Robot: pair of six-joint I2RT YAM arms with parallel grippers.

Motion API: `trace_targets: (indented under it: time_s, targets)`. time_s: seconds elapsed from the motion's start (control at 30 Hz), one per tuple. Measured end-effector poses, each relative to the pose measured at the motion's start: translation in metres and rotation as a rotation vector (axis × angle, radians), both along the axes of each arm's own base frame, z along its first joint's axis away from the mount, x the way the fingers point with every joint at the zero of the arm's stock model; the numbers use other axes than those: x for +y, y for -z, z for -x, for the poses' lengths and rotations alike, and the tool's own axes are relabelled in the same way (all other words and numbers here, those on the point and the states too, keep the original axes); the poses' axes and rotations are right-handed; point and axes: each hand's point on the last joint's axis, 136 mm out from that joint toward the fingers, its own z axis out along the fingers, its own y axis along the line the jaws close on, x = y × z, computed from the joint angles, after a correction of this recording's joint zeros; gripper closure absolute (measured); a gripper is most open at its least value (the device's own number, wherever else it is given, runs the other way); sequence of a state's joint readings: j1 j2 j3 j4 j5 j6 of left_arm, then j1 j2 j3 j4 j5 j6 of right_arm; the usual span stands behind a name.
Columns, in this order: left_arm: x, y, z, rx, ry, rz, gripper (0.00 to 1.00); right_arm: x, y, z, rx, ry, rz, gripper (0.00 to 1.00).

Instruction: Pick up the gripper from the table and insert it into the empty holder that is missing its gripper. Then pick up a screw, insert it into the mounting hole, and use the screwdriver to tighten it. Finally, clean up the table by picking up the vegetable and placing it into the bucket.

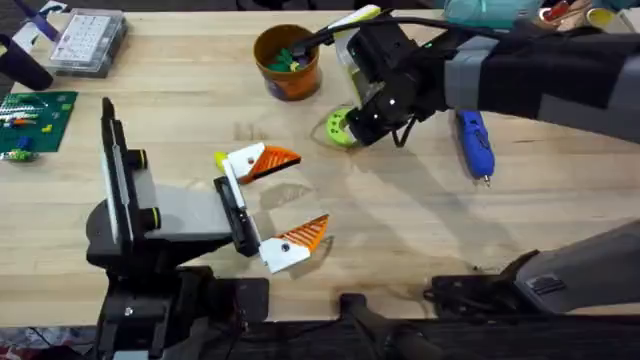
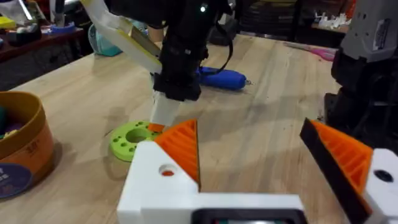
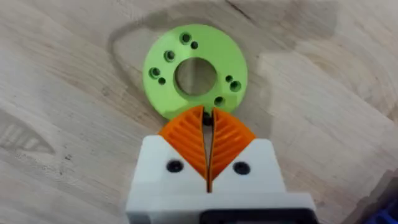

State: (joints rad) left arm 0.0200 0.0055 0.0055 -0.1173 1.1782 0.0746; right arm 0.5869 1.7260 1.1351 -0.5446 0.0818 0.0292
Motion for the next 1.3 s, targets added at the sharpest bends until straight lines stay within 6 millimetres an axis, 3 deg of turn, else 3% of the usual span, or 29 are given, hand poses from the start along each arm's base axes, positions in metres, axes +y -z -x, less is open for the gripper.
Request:
trace_targets:
  time_s: [0.37,0.5,0.9,1.1,1.3]
  targets:
    - [0.000,0.000,0.000,0.000,0.000,0.000,0.014,-0.001,-0.001,0.002,0.011,0.000,0.007,0.995]
    - [0.000,0.000,0.000,0.000,0.000,0.000,0.014,-0.003,-0.014,0.005,0.041,-0.001,0.026,0.995]
    - [0.000,0.000,0.000,0.000,0.000,0.000,0.015,0.009,-0.138,-0.013,-0.022,-0.005,-0.016,0.995]
    - [0.000,0.000,0.000,0.000,0.000,0.000,0.014,0.015,-0.184,-0.002,-0.048,-0.043,-0.028,0.995]
    - [0.000,0.000,0.000,0.000,0.000,0.000,0.013,0.043,-0.219,0.024,-0.087,-0.161,-0.053,0.995]
